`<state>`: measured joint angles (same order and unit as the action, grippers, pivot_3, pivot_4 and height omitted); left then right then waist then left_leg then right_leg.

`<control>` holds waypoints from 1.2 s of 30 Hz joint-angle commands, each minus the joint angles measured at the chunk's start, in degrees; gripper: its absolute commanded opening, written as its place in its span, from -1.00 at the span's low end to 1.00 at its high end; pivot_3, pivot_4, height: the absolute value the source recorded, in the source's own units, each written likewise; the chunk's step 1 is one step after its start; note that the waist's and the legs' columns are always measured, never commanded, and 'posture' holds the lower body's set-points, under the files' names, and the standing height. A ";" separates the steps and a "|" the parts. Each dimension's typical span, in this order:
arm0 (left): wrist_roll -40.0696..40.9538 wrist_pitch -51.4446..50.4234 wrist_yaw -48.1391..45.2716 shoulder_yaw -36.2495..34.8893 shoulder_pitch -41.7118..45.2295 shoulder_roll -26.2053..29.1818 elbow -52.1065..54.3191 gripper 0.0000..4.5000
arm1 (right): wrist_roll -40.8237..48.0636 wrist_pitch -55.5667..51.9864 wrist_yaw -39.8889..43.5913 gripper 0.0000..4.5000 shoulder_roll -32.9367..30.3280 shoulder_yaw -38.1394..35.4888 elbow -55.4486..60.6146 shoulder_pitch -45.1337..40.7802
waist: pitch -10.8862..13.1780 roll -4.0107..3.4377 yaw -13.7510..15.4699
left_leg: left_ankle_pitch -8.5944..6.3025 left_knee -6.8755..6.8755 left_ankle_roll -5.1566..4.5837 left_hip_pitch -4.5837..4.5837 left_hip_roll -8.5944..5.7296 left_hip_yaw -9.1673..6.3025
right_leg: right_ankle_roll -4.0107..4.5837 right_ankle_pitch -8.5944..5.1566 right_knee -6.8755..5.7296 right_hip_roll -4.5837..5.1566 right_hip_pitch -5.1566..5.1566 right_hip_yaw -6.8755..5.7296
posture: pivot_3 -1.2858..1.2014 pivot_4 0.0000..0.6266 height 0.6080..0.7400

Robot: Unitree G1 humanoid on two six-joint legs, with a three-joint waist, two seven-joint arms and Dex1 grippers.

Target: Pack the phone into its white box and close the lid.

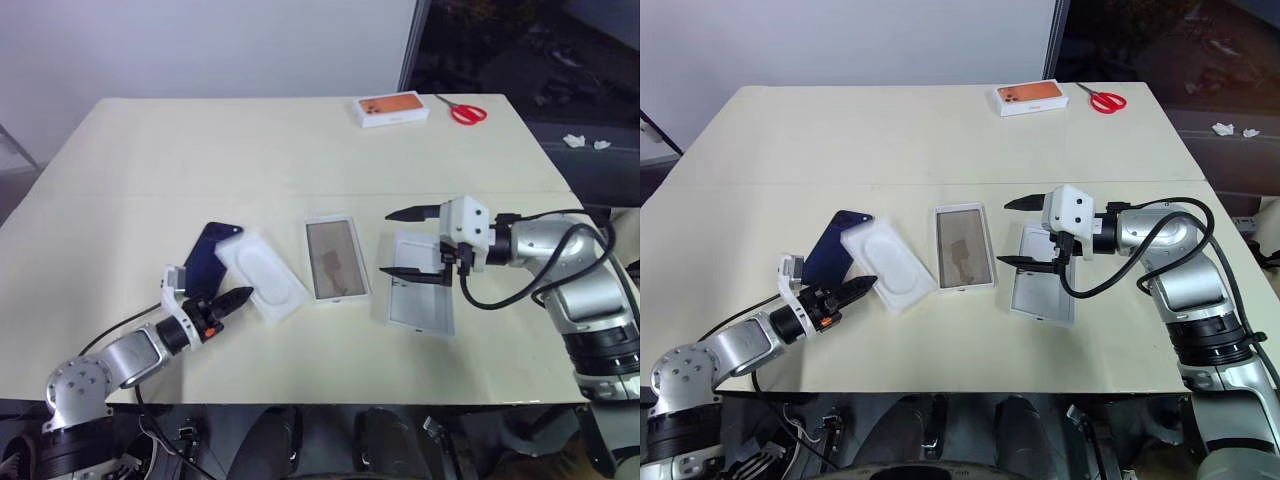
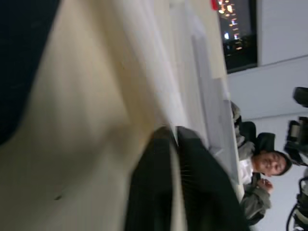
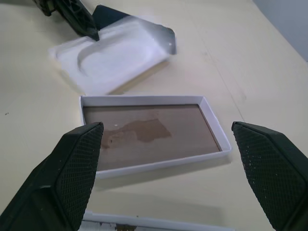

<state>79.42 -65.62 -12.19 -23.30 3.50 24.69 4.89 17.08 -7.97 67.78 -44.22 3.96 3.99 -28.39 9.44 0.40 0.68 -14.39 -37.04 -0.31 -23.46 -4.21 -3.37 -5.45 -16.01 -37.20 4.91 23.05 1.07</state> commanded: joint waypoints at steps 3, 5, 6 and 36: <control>0.12 0.03 -0.63 -0.75 -0.51 0.52 -2.18 -0.98 | 0.46 0.57 -0.57 1.00 -0.19 -1.54 1.91 -0.77 | 0.00 -0.01 -0.01 | 0.00 0.00 0.00 0.00 0.00 0.00 | 0.00 0.00 0.00 0.00 0.00 0.00 | 0.03 -0.52 1.00; 3.03 -0.86 -0.43 -2.01 -0.14 0.82 -3.24 -0.98 | 1.48 -0.54 -0.84 1.00 0.30 -1.79 2.14 -0.72 | -0.01 -0.02 -0.02 | 0.00 0.01 0.00 0.00 0.00 0.00 | 0.00 0.00 0.00 0.00 0.00 0.00 | 0.03 -0.52 1.00; 4.31 -1.31 -0.56 -2.56 0.07 1.25 -3.62 -0.98 | 2.01 -1.21 -0.92 1.00 0.49 -1.86 2.33 -0.66 | -0.01 -0.01 -0.02 | 0.00 0.01 0.00 0.00 0.00 0.00 | 0.00 0.00 0.00 0.00 0.01 0.00 | 0.03 -0.52 1.00; 3.16 -7.22 -13.50 -5.23 4.10 18.98 -1.41 -1.00 | -15.50 2.68 -3.92 -0.97 9.78 19.02 -3.68 -0.01 | 0.08 0.09 -0.55 | 0.01 0.10 0.04 -0.03 0.00 -0.03 | 0.00 0.00 0.01 -0.02 0.33 0.00 | 0.03 -0.52 1.00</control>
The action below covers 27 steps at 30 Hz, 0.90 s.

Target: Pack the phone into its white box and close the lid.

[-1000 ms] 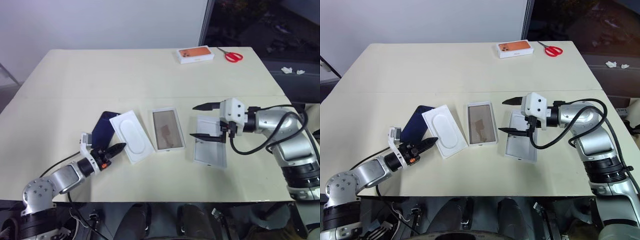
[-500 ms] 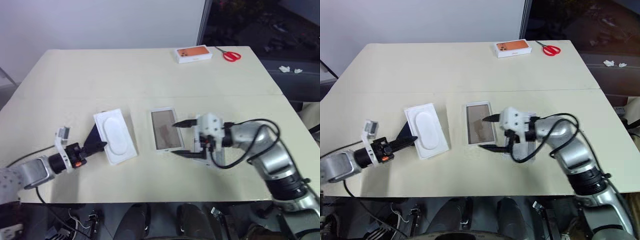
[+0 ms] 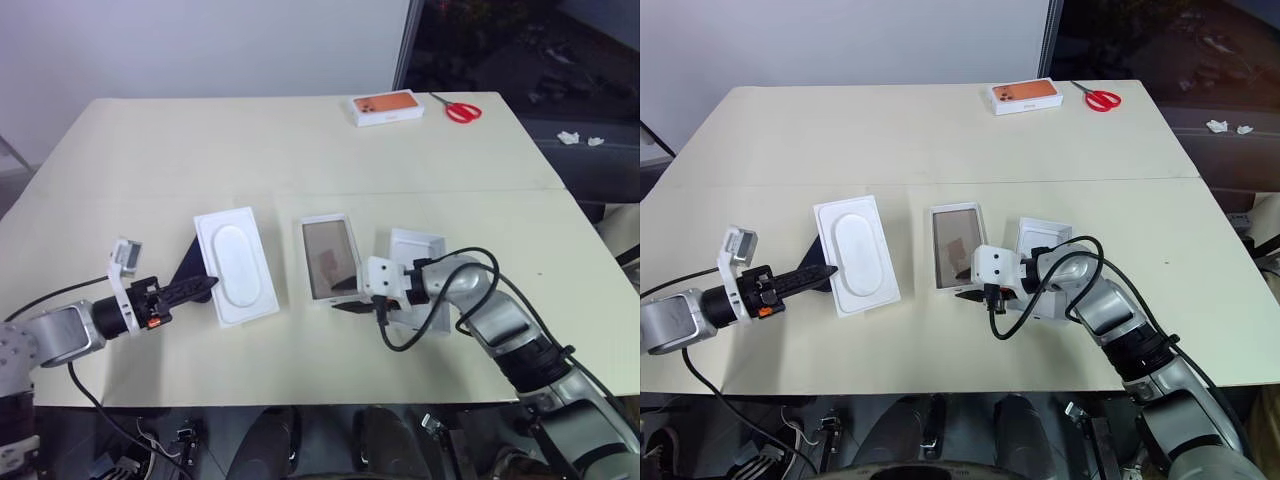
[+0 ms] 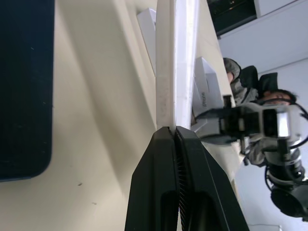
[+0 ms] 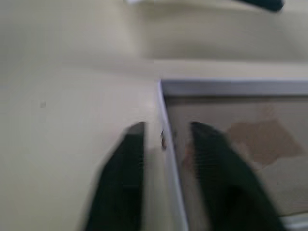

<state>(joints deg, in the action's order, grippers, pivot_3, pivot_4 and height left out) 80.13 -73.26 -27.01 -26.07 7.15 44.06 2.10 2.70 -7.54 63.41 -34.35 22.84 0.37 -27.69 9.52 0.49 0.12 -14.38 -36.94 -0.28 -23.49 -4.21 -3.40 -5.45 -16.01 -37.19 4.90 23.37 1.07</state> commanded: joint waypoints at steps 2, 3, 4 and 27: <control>2.70 1.75 1.81 -3.05 0.89 -1.20 1.97 -1.00 | -2.65 3.82 0.62 -0.97 0.02 0.80 -1.25 -1.05 | 0.00 0.01 0.00 | 0.00 -0.01 0.00 0.00 0.00 0.00 | 0.00 0.00 0.00 0.00 -0.01 0.00 | 0.03 -0.52 1.00; 2.38 2.27 1.97 -3.09 1.04 -1.25 2.41 -1.00 | -2.72 3.97 0.68 -0.97 0.41 0.82 -1.48 -1.15 | -0.01 0.01 -0.03 | 0.00 -0.01 0.01 0.00 0.00 0.00 | 0.00 0.00 0.00 0.00 -0.01 0.00 | 0.03 -0.52 1.00; 3.34 2.18 2.79 -3.32 1.62 -1.42 1.83 -1.00 | -2.49 3.64 0.72 -0.97 0.99 0.71 -1.49 -1.43 | -0.02 0.03 -0.03 | 0.00 -0.02 0.01 0.01 0.00 0.00 | 0.00 0.00 0.00 0.00 -0.02 0.00 | 0.03 -0.52 1.00; 10.55 0.28 9.58 1.99 9.42 -4.48 -3.10 -1.00 | 1.22 -6.74 0.85 0.55 8.34 -1.42 4.87 -4.36 | 0.02 0.10 -0.84 | 0.18 -0.02 0.30 0.01 0.01 -0.07 | -0.01 0.01 -0.04 -0.09 0.00 -0.01 | 0.03 -0.52 1.00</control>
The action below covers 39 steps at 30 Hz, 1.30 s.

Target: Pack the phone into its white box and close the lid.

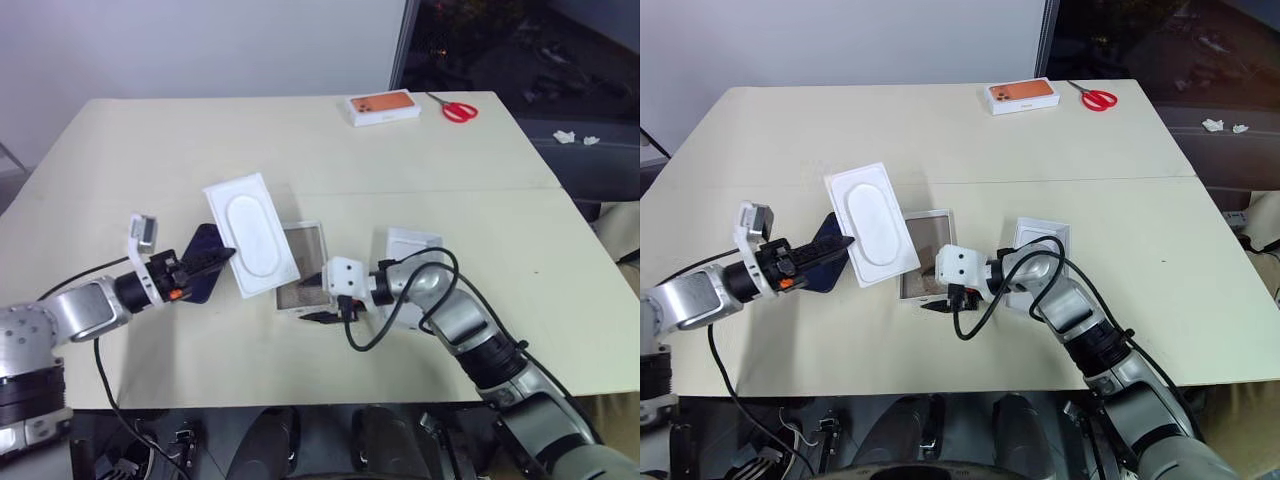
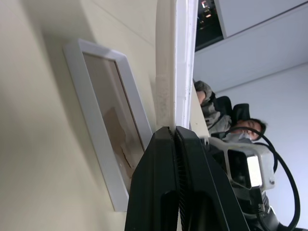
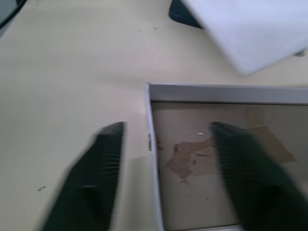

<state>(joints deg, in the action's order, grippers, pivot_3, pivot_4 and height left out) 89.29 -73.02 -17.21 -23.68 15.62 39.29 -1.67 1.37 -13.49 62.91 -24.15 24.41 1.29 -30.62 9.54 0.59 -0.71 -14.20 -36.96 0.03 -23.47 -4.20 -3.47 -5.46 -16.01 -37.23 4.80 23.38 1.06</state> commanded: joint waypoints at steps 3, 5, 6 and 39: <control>0.89 -0.52 -0.43 1.06 1.51 -0.07 0.40 -1.00 | 6.28 -3.70 4.22 0.55 -5.90 -6.59 5.88 -1.36 | 0.00 0.00 0.11 | -0.08 0.00 -0.14 0.00 0.00 0.00 | 0.00 0.00 0.01 0.00 -0.02 -0.01 | 0.03 -0.52 1.00; -0.54 -0.71 -0.95 2.60 1.94 -0.50 0.62 -1.00 | 8.83 -4.77 5.97 0.55 -8.84 -9.21 6.66 -1.11 | 0.01 0.01 0.20 | -0.12 -0.02 -0.20 0.00 -0.01 0.00 | 0.00 0.00 0.02 0.02 -0.04 -0.01 | 0.03 -0.52 1.00; -1.52 -0.81 -1.46 3.47 2.22 -0.57 0.28 -1.00 | 9.78 -4.69 6.09 0.55 -9.86 -10.66 6.44 -1.17 | 0.01 0.01 0.16 | -0.14 -0.02 -0.23 0.00 -0.02 0.00 | 0.00 0.00 0.02 0.03 -0.06 -0.01 | 0.03 -0.52 1.00; -32.19 -4.37 -23.70 14.86 19.29 -5.23 -17.40 0.23 | 13.45 -1.05 -0.70 0.57 -10.73 -18.25 3.82 2.52 | 0.03 0.05 0.02 | 0.02 0.02 0.01 -0.06 0.01 0.03 | -0.01 0.00 -0.01 -0.02 -0.17 0.03 | 0.03 -0.52 1.00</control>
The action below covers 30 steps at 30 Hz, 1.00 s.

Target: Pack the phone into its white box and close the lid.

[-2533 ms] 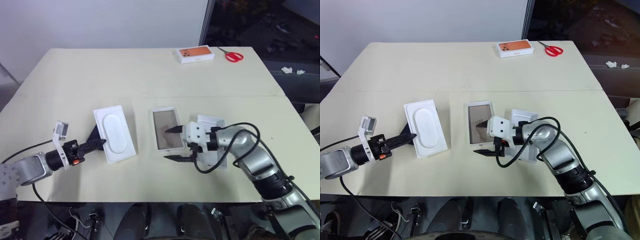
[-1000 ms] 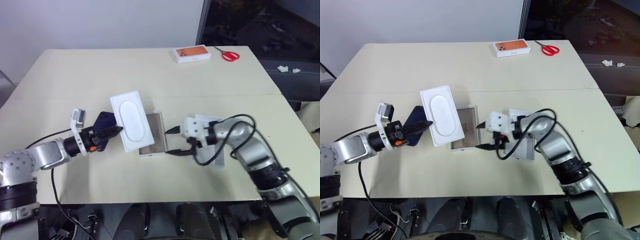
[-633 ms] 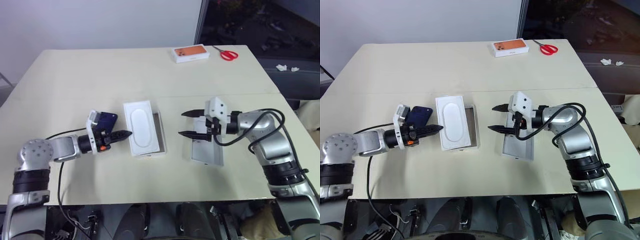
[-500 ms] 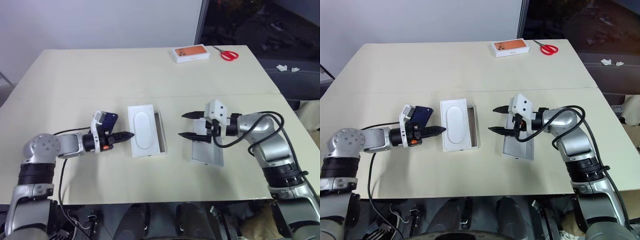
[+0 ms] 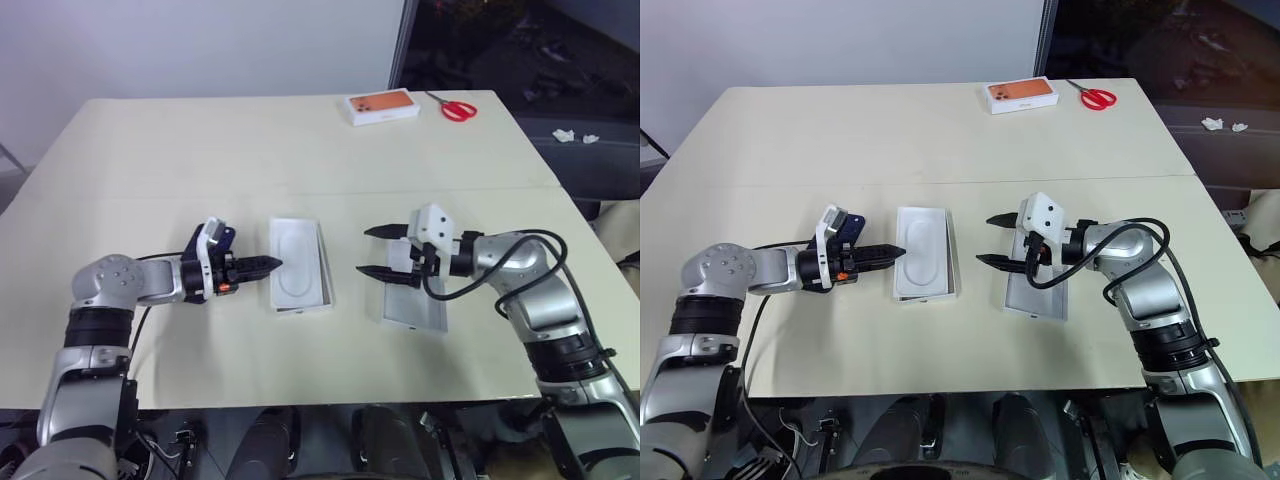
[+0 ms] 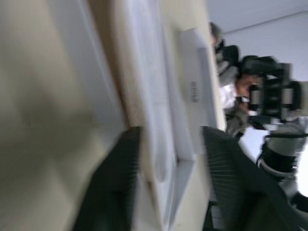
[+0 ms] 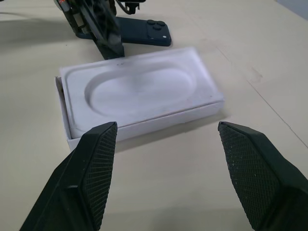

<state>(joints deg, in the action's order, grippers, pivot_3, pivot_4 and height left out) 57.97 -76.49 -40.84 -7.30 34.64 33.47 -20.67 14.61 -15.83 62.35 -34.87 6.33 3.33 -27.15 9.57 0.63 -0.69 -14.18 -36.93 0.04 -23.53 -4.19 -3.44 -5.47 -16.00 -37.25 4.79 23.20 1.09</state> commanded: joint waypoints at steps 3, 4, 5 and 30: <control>-0.89 -1.78 -0.38 -2.62 -0.27 1.12 3.92 0.23 | 0.12 1.28 -0.36 0.57 0.30 0.18 1.54 -1.41 | 0.01 0.01 0.00 | 0.00 0.00 0.00 0.00 0.00 0.00 | 0.00 0.00 0.00 0.00 0.01 0.00 | 0.03 -0.52 1.00; -0.49 -2.50 -0.44 -3.23 -0.44 1.48 4.81 0.23 | 0.11 1.19 -0.55 0.57 0.60 0.33 1.54 -1.70 | 0.01 0.01 0.00 | 0.00 0.00 0.00 0.00 0.00 0.00 | 0.00 0.00 0.00 0.00 0.01 0.00 | 0.03 -0.52 1.00; -0.23 -3.05 -0.46 -3.69 -0.55 1.66 5.39 0.23 | 0.09 1.13 -0.68 0.57 0.82 0.42 1.55 -1.88 | 0.01 0.01 -0.01 | 0.00 0.00 0.00 0.00 0.00 0.00 | 0.00 0.00 0.00 0.00 0.01 0.00 | 0.03 -0.52 1.00; -17.34 34.16 -1.73 -10.80 -17.23 5.89 24.84 0.25 | -21.87 10.15 -21.41 -0.99 18.85 16.24 -18.91 -16.06 | 0.02 0.00 -0.29 | 0.08 0.17 0.13 0.00 0.03 0.02 | 0.02 0.00 -0.06 -0.04 0.25 0.04 | 0.03 -0.52 1.00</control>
<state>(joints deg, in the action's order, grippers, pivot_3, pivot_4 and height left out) 40.09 -44.19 -43.13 -15.57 17.69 39.43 1.59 -5.67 -8.01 42.95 -17.17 22.35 -14.37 -40.96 9.60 0.63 -0.99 -14.07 -36.76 0.24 -23.53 -4.16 -3.43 -5.45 -16.00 -37.30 4.74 23.44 1.12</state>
